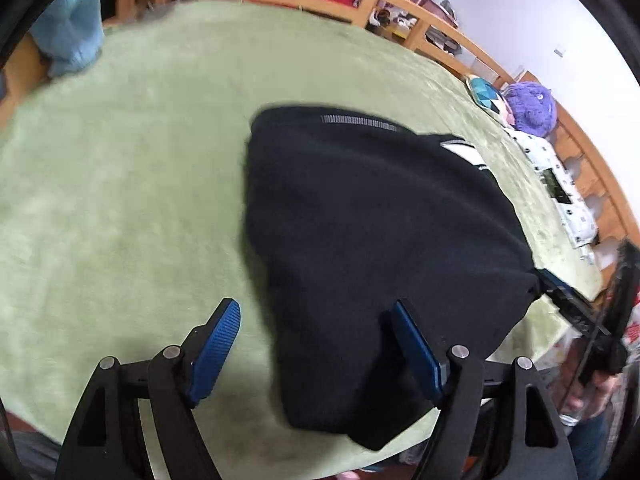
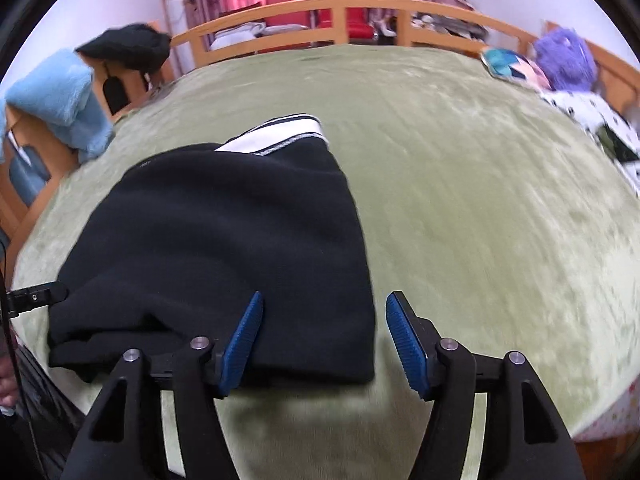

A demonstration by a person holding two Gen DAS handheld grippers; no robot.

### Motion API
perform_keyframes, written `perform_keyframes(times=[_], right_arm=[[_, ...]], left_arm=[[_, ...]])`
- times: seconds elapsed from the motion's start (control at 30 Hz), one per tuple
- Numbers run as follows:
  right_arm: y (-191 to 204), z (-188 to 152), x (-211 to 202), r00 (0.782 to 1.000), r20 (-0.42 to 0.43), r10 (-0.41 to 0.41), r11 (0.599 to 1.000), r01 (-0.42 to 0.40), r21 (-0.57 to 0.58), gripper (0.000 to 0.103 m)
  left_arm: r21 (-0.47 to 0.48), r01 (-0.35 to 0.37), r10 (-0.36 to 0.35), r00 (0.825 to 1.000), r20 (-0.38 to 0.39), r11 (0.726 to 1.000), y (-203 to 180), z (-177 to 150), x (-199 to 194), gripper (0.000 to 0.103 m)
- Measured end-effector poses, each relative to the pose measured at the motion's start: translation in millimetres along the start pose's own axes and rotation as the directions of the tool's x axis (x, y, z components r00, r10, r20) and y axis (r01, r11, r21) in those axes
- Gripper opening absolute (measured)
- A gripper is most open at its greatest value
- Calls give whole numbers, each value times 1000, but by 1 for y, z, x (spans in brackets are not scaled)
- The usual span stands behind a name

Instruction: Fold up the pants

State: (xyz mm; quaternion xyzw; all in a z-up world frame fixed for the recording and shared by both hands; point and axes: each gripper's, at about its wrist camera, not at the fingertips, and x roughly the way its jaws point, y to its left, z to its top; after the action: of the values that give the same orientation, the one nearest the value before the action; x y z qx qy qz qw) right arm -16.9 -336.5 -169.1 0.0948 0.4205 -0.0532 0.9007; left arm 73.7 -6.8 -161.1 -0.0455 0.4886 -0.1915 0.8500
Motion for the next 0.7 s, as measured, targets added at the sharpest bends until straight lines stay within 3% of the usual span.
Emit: perform_keyframes(times=[0.2,0.27,0.4,0.5,0.7], right_arm=[[-4,13,-47,997,79,-4,999,0,52,63],[2,21,-60,995,100,-5,999,0,55,71],[15,38,-88,990,140,-22,999,15,50,76],[21,44,-111,986,165,-15,998,6,59,79],[32,34,-149,979,197,-52,998,46,35,81]], left_arm=[[73,-3,-5,994,110,997,-30,6,-50,77],[79,-2,-10,988,153,997,-38,8,-69,77],[69,13,-28,973,229,998,-48,10,-108,78],[59,-16,-1,959,284,998,-52,5,-133,80],[55,-64,43,948,315,996,-60,-9,-159,85]])
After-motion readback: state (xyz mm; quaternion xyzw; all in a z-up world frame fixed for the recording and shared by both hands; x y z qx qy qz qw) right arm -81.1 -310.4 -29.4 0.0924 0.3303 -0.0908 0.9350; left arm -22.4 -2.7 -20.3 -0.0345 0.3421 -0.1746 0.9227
